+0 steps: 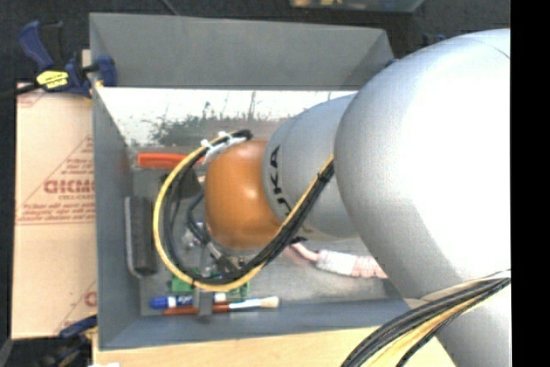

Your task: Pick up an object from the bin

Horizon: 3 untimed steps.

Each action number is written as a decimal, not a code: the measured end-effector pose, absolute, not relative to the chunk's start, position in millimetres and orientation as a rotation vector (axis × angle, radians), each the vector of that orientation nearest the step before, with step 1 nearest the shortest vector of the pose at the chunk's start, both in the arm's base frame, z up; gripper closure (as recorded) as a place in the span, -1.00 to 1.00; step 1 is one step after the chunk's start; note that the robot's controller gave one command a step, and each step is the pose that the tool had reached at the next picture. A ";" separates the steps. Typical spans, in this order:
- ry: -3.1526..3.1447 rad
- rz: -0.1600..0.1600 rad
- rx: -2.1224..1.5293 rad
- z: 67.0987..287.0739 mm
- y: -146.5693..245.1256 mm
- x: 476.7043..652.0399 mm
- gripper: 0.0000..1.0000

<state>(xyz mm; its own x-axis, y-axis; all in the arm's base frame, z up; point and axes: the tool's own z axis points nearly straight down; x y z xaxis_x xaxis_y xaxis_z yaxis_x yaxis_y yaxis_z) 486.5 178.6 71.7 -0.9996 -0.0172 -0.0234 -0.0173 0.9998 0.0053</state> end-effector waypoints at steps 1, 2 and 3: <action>3.128 0.007 -0.101 79.8 172.8 507.0 1.00; 3.128 0.007 -0.100 79.8 172.8 507.0 1.00; 3.135 0.004 -0.099 93.9 171.9 504.9 1.00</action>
Offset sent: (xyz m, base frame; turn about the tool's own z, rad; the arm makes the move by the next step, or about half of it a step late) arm 0.0000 0.0000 0.0000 0.0000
